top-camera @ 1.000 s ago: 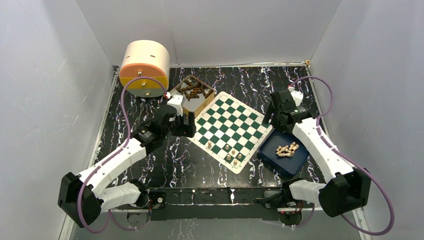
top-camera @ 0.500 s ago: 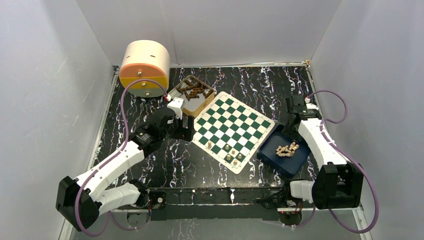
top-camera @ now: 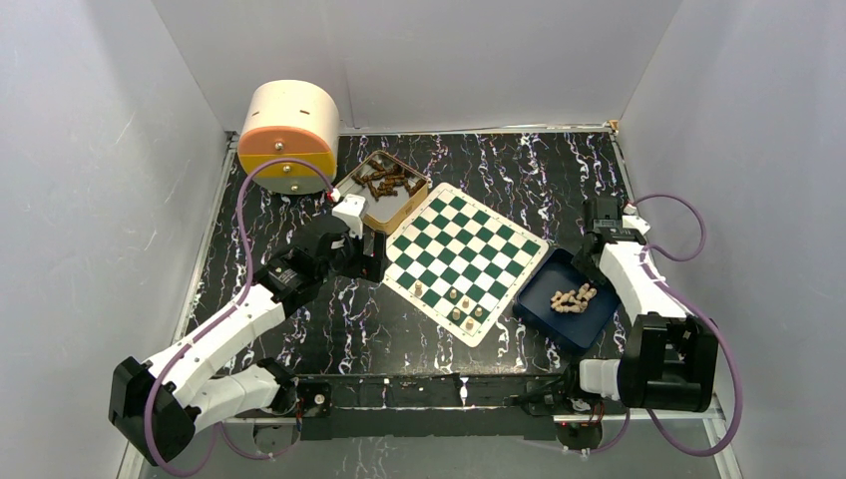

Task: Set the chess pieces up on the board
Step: Pick up the chess piece from the storage box.

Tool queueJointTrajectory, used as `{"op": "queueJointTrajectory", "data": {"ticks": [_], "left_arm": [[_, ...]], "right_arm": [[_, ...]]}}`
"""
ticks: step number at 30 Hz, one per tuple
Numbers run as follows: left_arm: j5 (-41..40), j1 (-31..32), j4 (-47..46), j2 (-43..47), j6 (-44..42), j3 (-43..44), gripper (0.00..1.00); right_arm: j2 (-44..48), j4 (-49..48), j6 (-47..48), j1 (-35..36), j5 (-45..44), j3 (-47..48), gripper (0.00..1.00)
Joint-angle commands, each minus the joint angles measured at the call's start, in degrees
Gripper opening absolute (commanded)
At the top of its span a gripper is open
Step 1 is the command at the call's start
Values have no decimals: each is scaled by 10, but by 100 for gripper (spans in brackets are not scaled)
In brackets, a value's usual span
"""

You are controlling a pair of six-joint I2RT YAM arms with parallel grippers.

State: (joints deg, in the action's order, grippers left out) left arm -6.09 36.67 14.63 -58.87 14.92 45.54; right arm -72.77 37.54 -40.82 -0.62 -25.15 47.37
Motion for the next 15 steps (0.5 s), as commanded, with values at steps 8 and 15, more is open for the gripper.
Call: {"op": "queueJointTrajectory", "data": {"ticks": [8, 15], "left_arm": [[-9, 3, -2, 17, -12, 2, 95], [-16, 3, 0, 21, -15, 2, 95]], "right_arm": [[12, -65, -10, -20, -24, -50, 35], [10, -88, -10, -23, -21, -68, 34]]}}
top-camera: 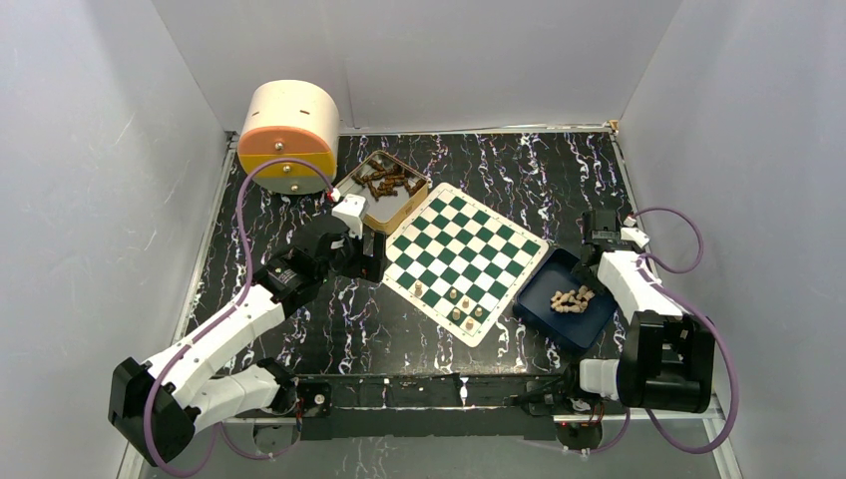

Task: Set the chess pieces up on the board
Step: Pick up the chess piece from the storage box.

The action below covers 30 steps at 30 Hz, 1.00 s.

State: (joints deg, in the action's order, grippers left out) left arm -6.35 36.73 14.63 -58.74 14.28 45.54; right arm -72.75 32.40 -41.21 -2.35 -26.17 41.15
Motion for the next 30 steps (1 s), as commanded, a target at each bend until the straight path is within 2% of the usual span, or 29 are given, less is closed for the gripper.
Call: {"op": "queueJointTrajectory", "data": {"ticks": [1, 13, 21, 30], "left_arm": [[-13, 3, 0, 20, -9, 2, 95], [-14, 3, 0, 18, -10, 2, 95], [-15, 3, 1, 19, -11, 3, 95], [-16, 3, 1, 20, -11, 2, 95]], "right_arm": [[9, -40, -5, -5, -10, -8, 34], [-4, -53, 1, -9, -2, -18, 31], [-3, -52, 3, -9, 4, -28, 32], [11, -42, 23, -9, -1, -17, 19]]}}
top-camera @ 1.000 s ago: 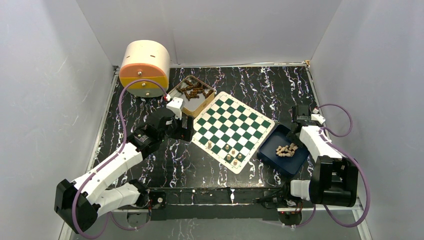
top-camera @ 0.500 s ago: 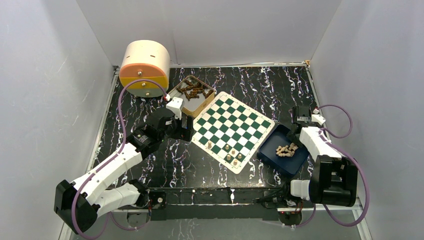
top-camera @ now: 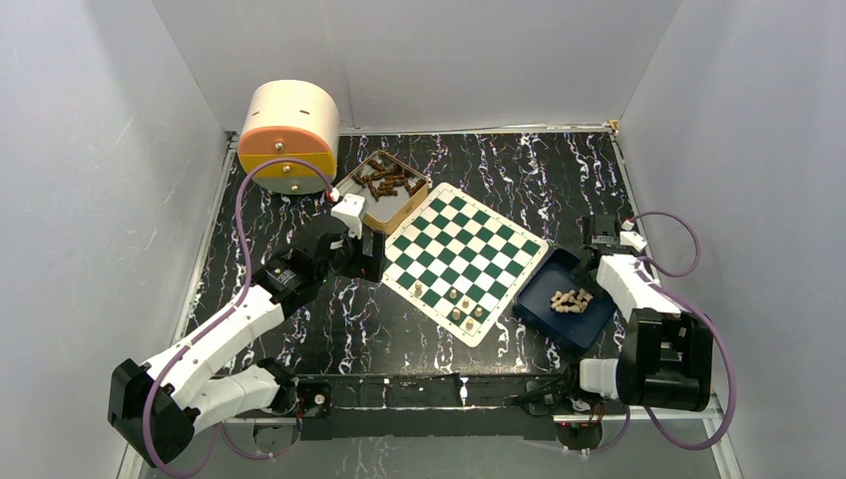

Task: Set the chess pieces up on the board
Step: Pick up the chess piece from the storage box.

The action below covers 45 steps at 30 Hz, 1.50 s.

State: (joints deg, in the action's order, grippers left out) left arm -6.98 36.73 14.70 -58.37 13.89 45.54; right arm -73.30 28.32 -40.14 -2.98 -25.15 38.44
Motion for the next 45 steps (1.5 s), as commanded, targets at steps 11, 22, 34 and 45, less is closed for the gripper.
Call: {"op": "queueJointTrajectory", "data": {"ticks": [11, 22, 34, 45], "left_arm": [[-11, 3, 1, 14, -7, 2, 95], [-24, 3, 6, 15, -5, 2, 96], [-31, 3, 32, 24, 11, 10, 96], [-96, 3, 49, 114, -11, -15, 96]], "right_arm": [[57, 50, 67, -2, 30, 58, 18], [84, 123, 82, 17, 55, 126, 18], [91, 178, 16, 205, 66, 217, 17], [-14, 89, 0, 442, 30, 246, 18]]}}
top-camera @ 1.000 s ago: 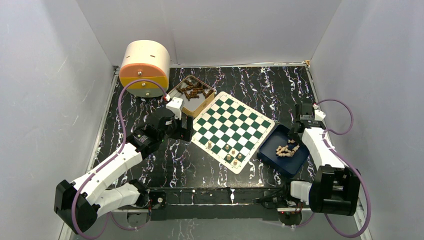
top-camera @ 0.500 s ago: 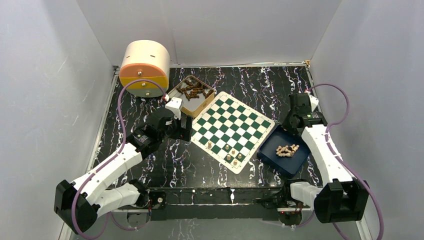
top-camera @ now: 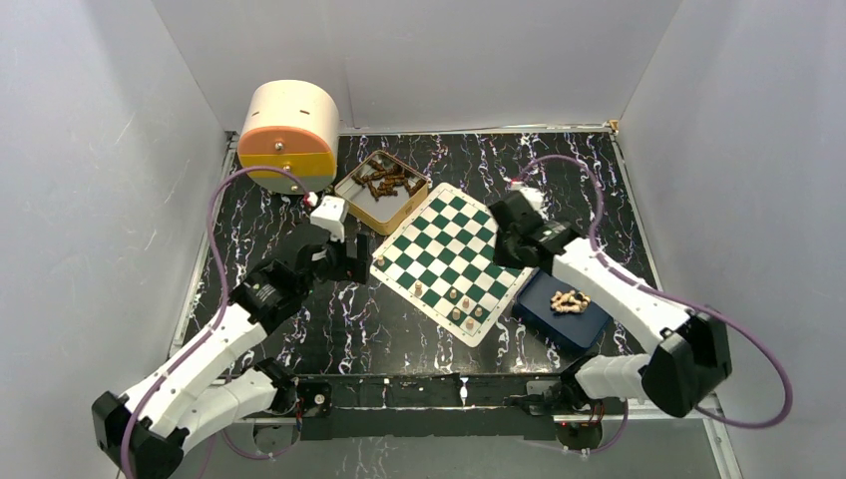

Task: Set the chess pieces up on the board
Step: Pick up the chess piece from the storage box, then place the chess piece on the chessboard.

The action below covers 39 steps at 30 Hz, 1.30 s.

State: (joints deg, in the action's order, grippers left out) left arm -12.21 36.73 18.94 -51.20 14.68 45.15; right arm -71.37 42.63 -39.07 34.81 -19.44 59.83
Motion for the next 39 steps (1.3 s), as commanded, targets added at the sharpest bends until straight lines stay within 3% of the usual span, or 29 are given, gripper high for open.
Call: {"op": "queueJointTrajectory", "data": {"ticks": [1, 8, 16, 39], "left_arm": [[-56, 3, 6, 52, -23, -14, 96], [-120, 3, 1, 98, -25, -31, 96], [-129, 3, 1, 104, -30, -32, 96], [-126, 3, 1, 102, -35, -34, 96]], "right_arm": [[-47, -64, -9, 82, -31, 36, 18], [-159, -103, -4, 162, -50, 73, 18], [-241, -123, -6, 197, -48, 108, 18], [-304, -123, -41, 200, -31, 97, 19]]}}
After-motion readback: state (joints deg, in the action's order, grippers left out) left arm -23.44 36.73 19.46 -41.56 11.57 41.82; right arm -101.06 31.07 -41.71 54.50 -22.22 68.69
